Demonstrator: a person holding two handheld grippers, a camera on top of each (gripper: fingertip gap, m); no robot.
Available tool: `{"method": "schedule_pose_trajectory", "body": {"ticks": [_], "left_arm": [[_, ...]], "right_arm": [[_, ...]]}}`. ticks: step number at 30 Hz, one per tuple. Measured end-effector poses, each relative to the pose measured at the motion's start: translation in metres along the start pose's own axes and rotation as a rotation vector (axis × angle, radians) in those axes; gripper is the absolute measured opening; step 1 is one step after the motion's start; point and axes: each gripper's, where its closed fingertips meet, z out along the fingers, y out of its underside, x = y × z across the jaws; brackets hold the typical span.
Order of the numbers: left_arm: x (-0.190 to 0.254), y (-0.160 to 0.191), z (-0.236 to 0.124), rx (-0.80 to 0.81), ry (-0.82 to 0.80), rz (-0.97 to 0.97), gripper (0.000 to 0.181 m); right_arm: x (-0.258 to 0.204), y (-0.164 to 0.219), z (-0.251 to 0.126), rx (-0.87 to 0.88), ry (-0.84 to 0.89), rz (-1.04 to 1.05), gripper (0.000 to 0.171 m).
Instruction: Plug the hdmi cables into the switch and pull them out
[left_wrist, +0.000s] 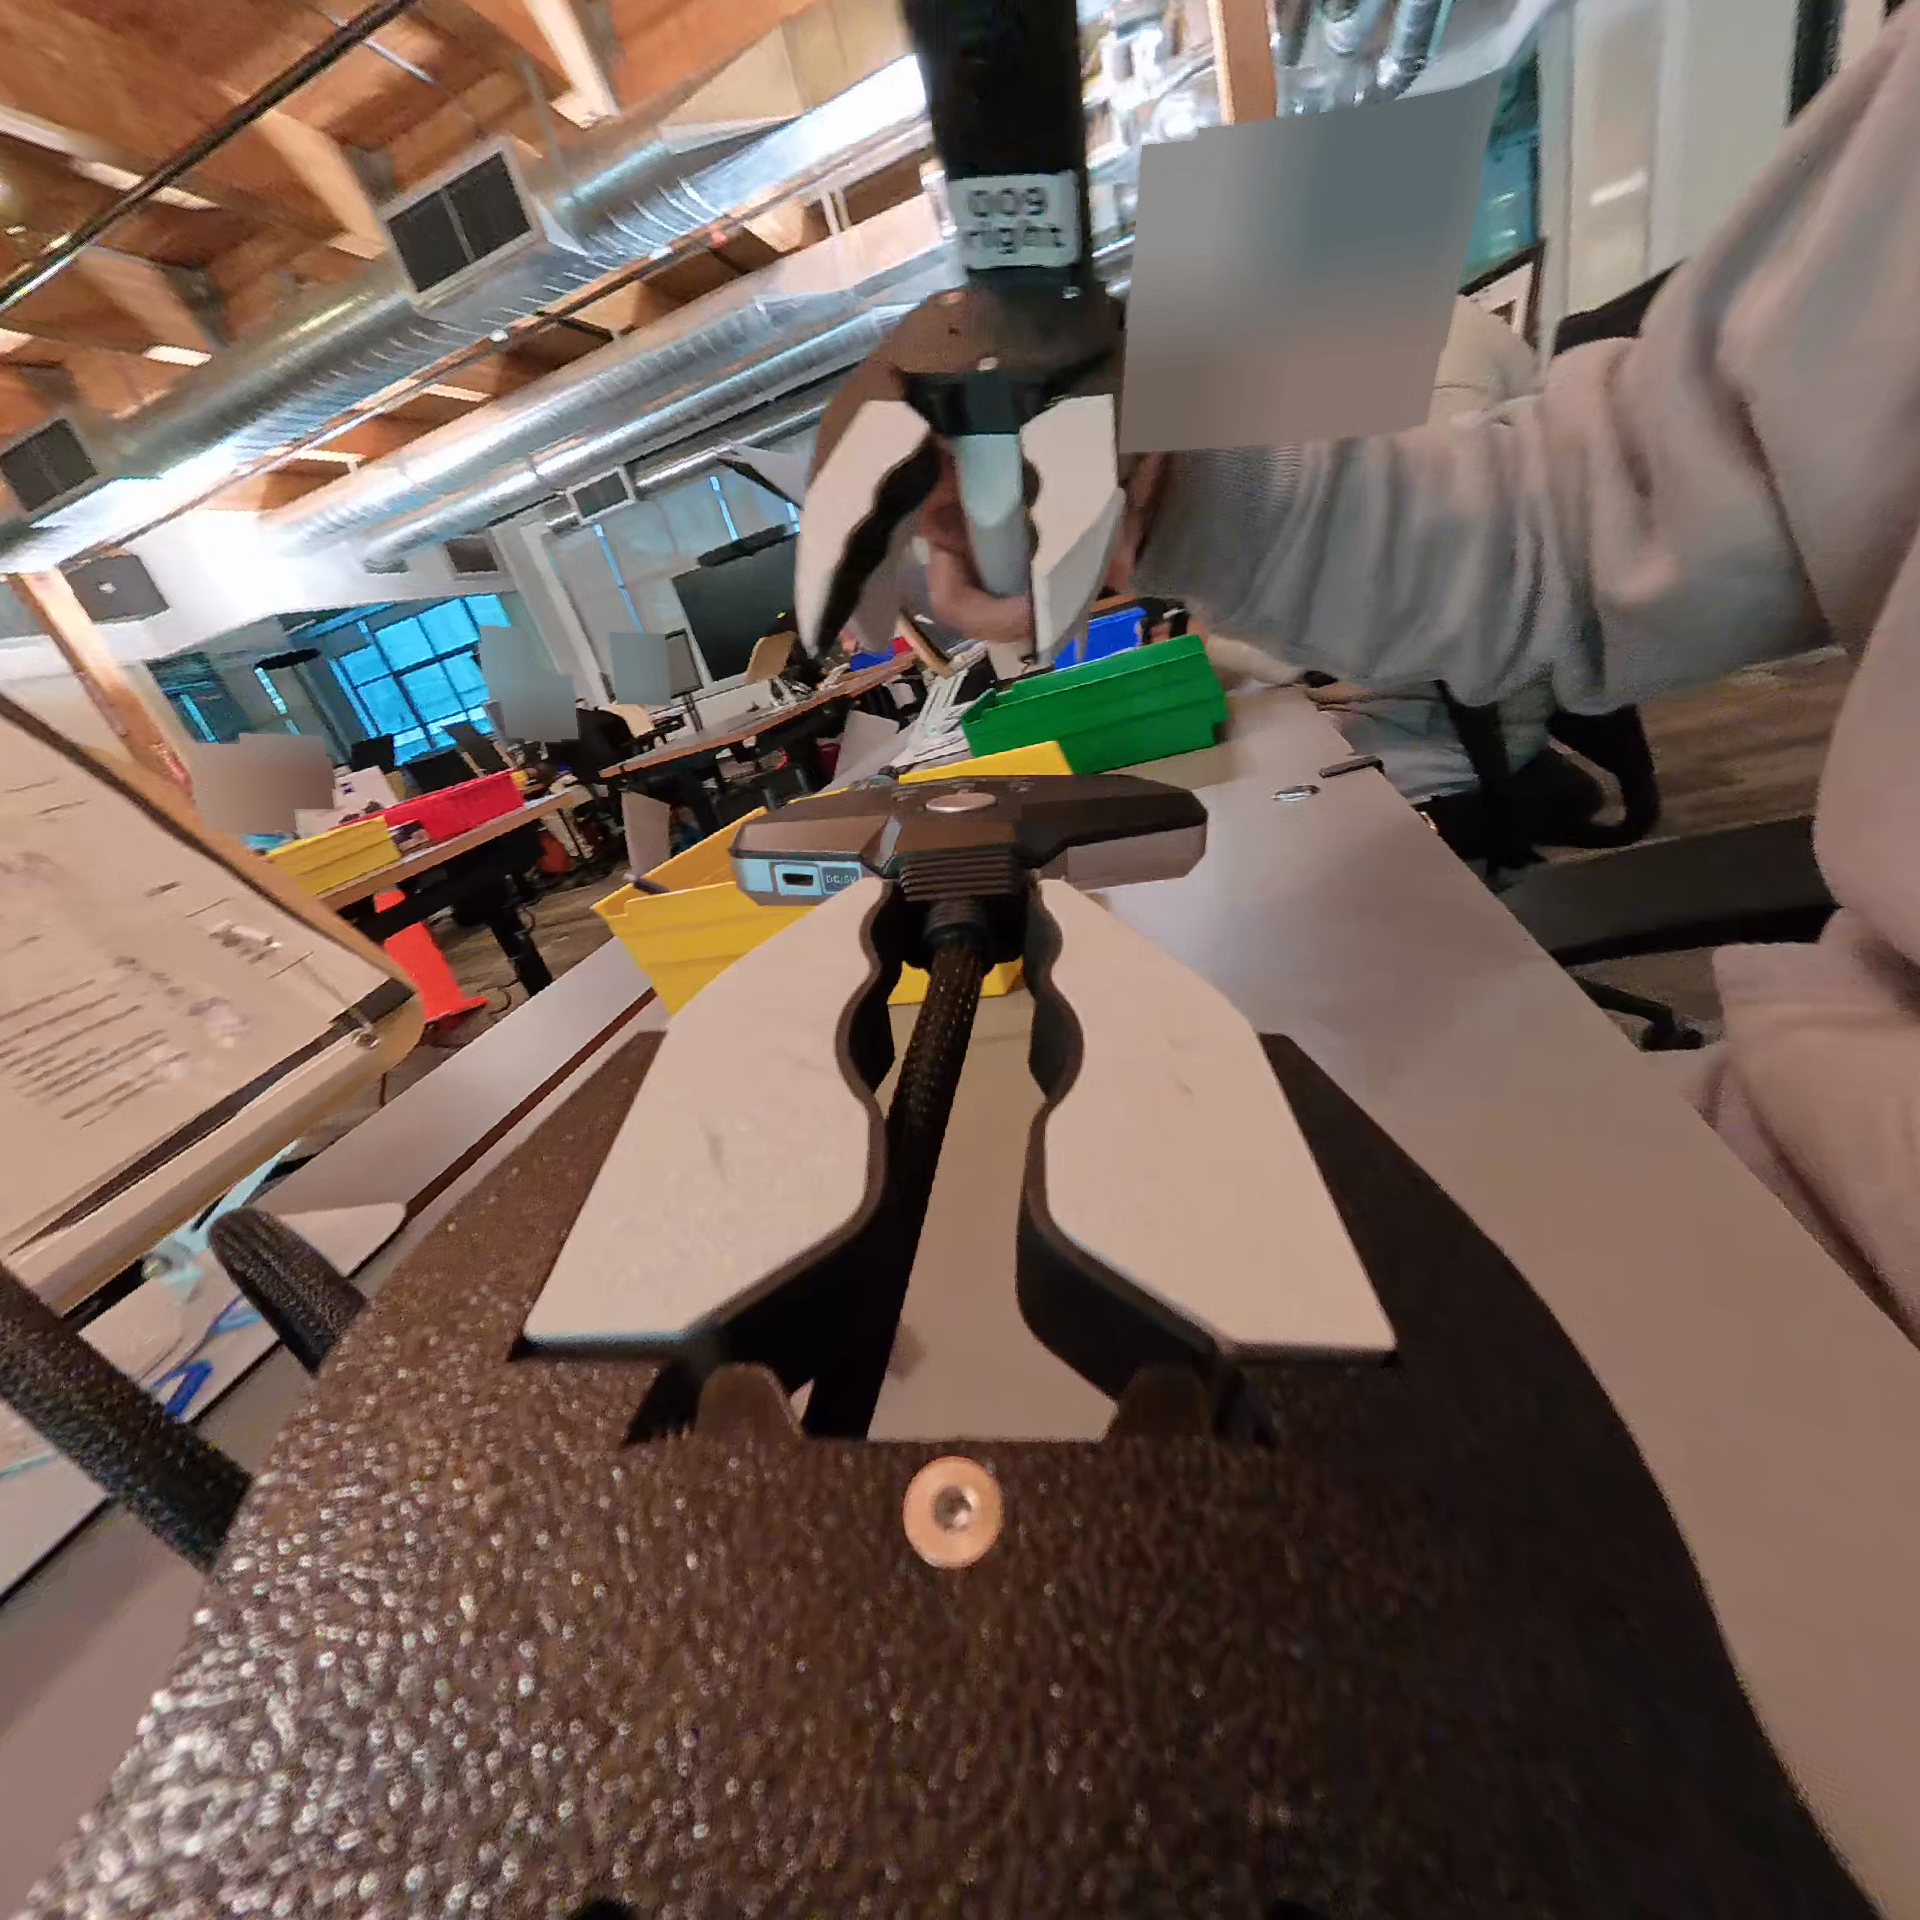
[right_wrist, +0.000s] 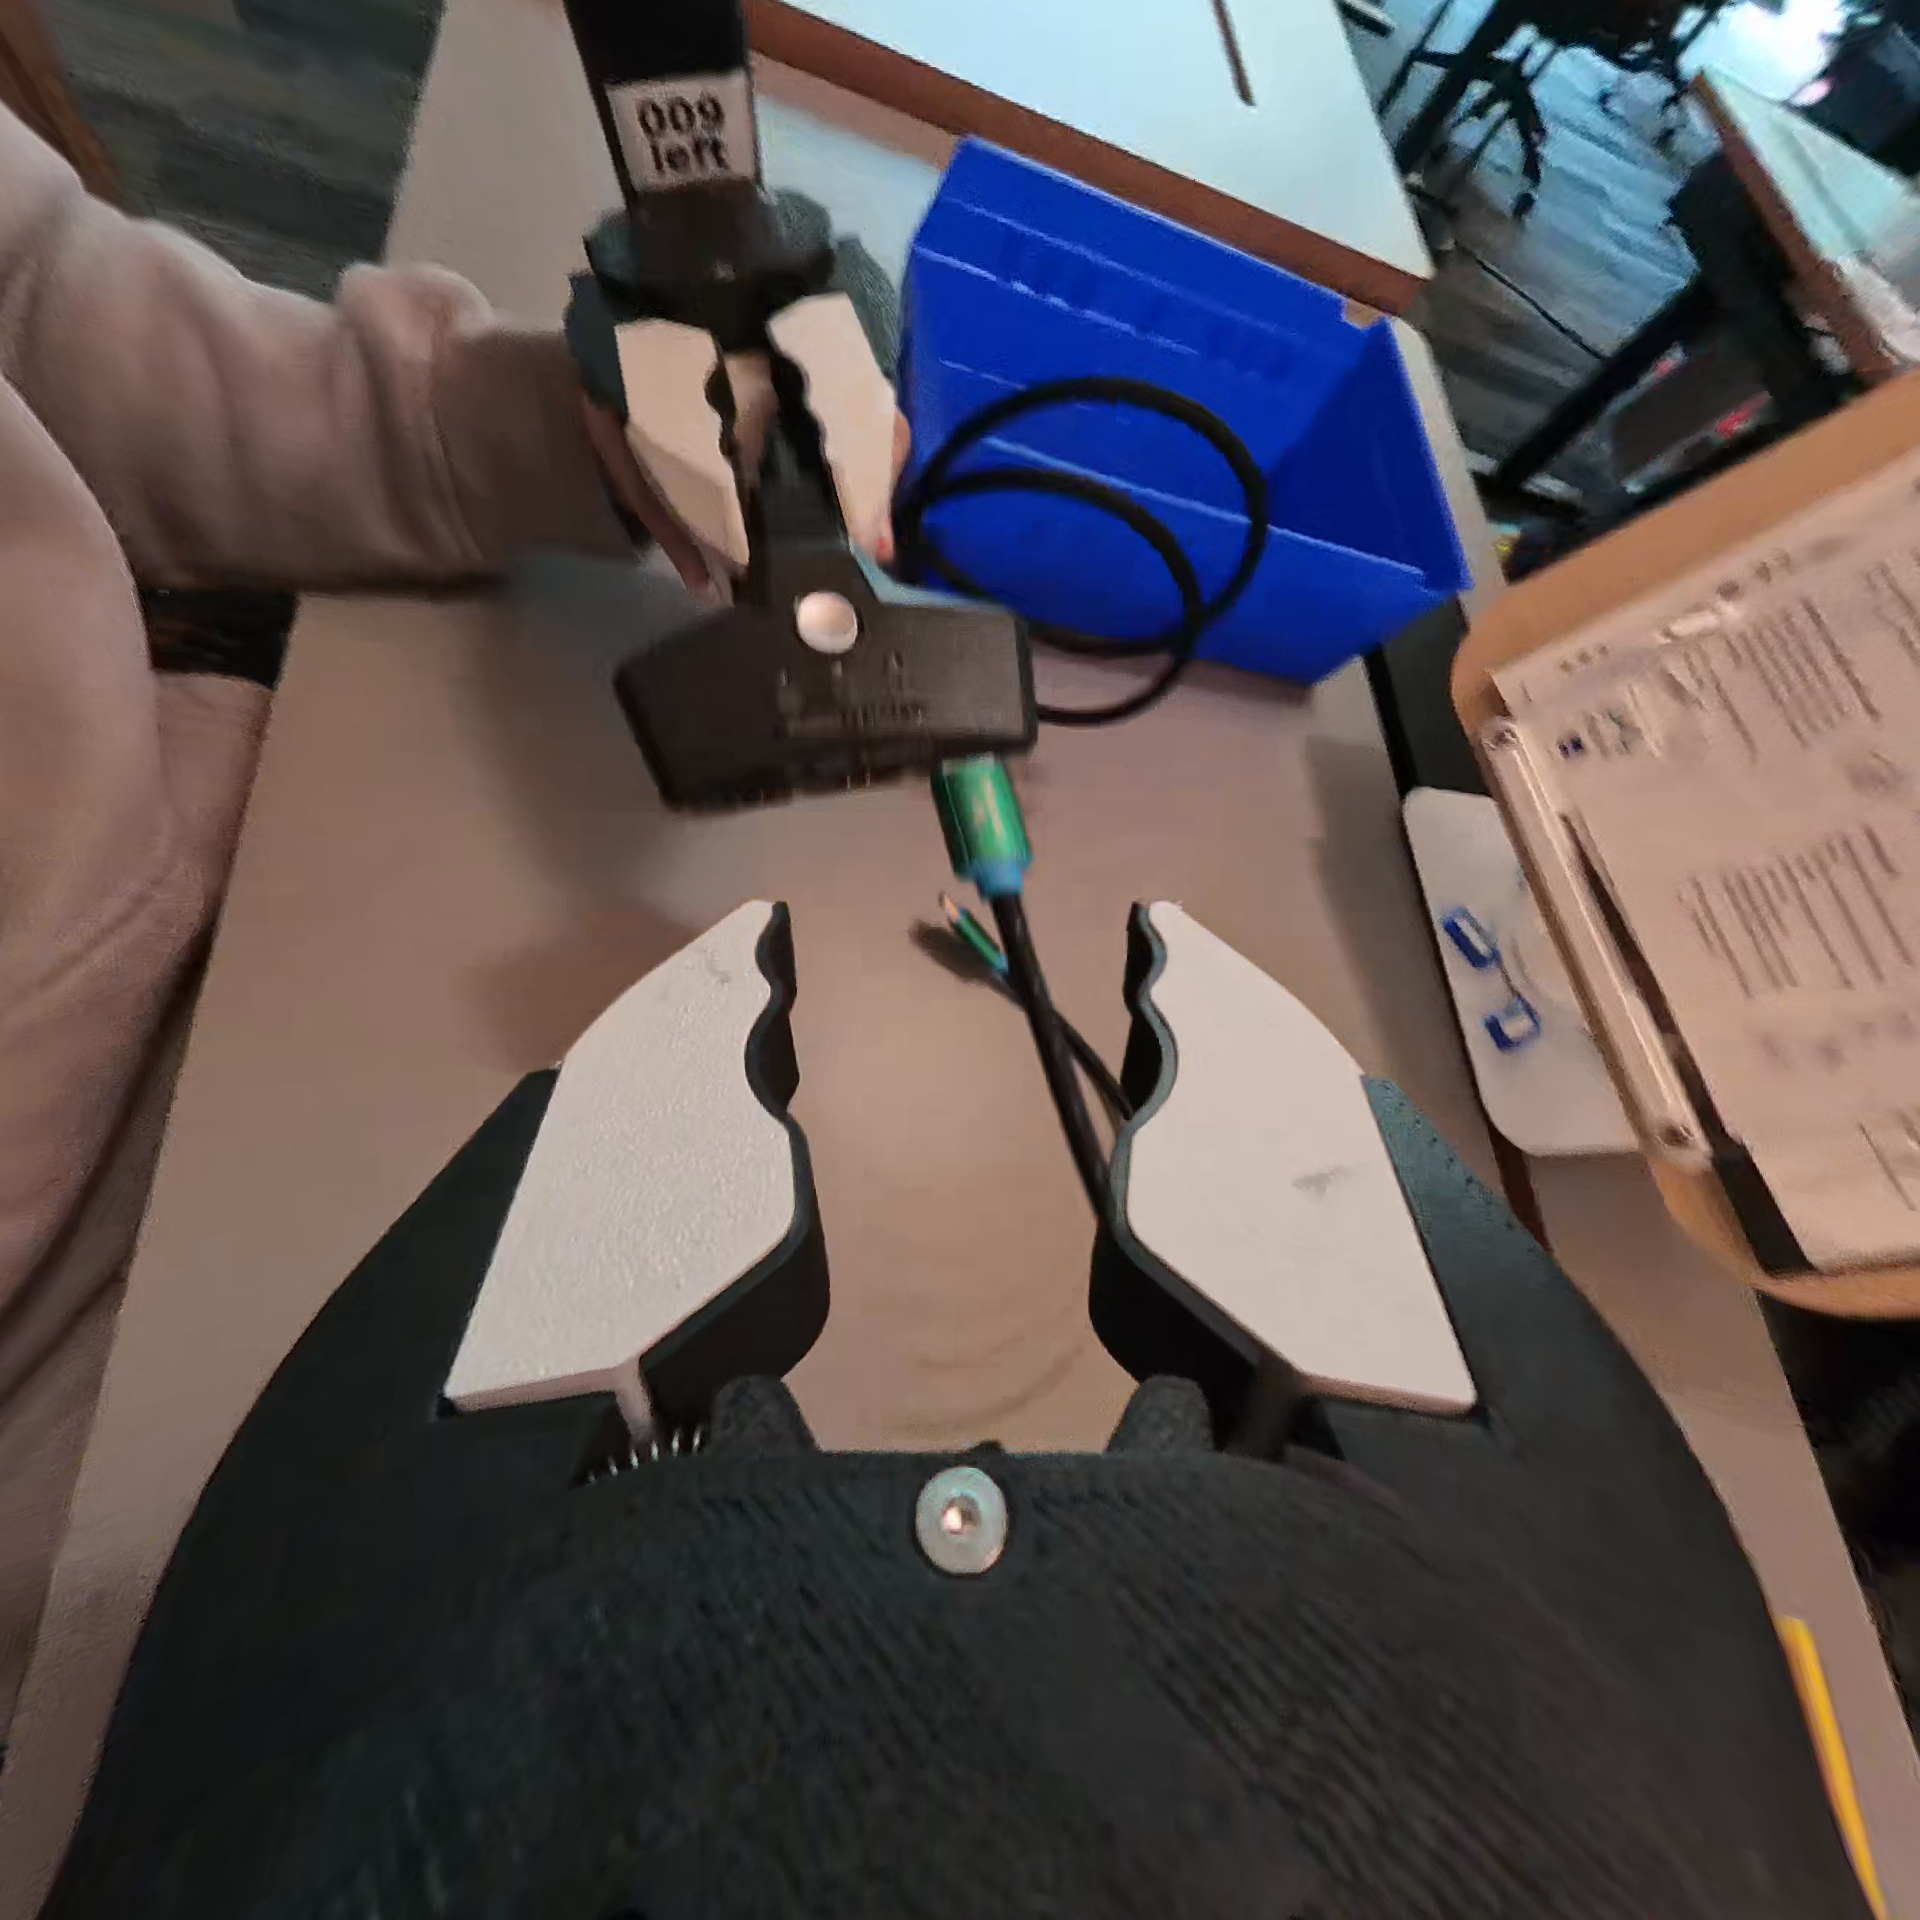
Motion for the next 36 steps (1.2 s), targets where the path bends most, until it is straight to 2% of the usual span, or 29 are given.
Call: {"method": "schedule_pose_trajectory", "body": {"ticks": [4,8,13,19,36], "left_arm": [[0.008,-0.003,0.000,0.022,0.051,0.010,0.022],[0.009,-0.003,-0.002,0.019,0.058,0.018,0.022],[0.009,-0.003,-0.003,0.026,0.063,0.020,0.022],[0.011,-0.002,0.000,0.021,0.069,0.021,0.022],[0.014,-0.003,0.001,0.030,0.087,0.019,0.022]], "right_arm": [[-0.004,-0.008,0.033,-0.019,-0.121,0.050,0.057],[-0.011,-0.009,0.047,-0.017,-0.202,0.088,0.045],[-0.011,0.004,0.055,-0.068,-0.196,0.088,0.039],[-0.015,0.004,0.058,-0.027,-0.217,0.063,0.022],[-0.016,0.000,0.053,0.037,-0.214,0.042,0.025]]}}
